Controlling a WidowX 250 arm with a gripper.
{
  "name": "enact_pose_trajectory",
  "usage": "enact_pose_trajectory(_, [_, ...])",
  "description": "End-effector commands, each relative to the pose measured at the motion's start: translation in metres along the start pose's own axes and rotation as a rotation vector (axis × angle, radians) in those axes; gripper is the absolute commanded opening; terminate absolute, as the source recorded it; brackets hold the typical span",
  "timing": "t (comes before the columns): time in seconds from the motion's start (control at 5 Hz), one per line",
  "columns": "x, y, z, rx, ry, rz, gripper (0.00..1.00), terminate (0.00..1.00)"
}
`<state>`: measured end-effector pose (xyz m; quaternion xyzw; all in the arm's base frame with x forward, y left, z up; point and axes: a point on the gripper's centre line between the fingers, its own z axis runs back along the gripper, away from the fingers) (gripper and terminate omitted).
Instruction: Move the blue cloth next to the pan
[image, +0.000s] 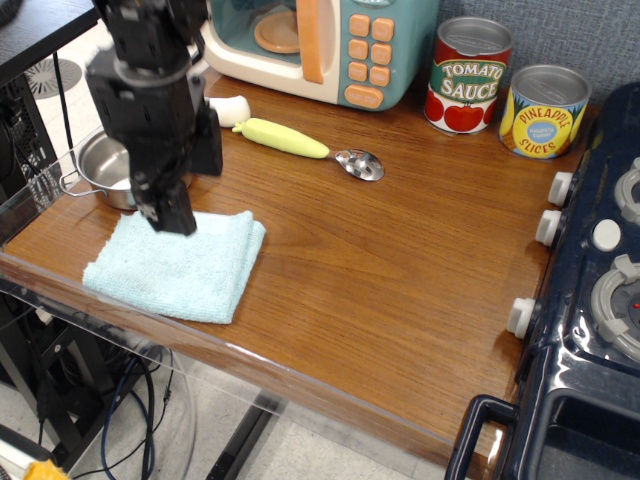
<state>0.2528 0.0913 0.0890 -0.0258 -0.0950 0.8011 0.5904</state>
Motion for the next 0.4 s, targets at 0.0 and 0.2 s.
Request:
enact_pose_trajectory(0.0, [0.0024, -0.0010, 0.0147, -0.050, -0.001, -0.001, 1.00, 0.00])
enact_pose_trajectory(0.2, [0.0024, -0.0010, 0.0147, -0.050, -0.001, -0.001, 1.00, 1.00])
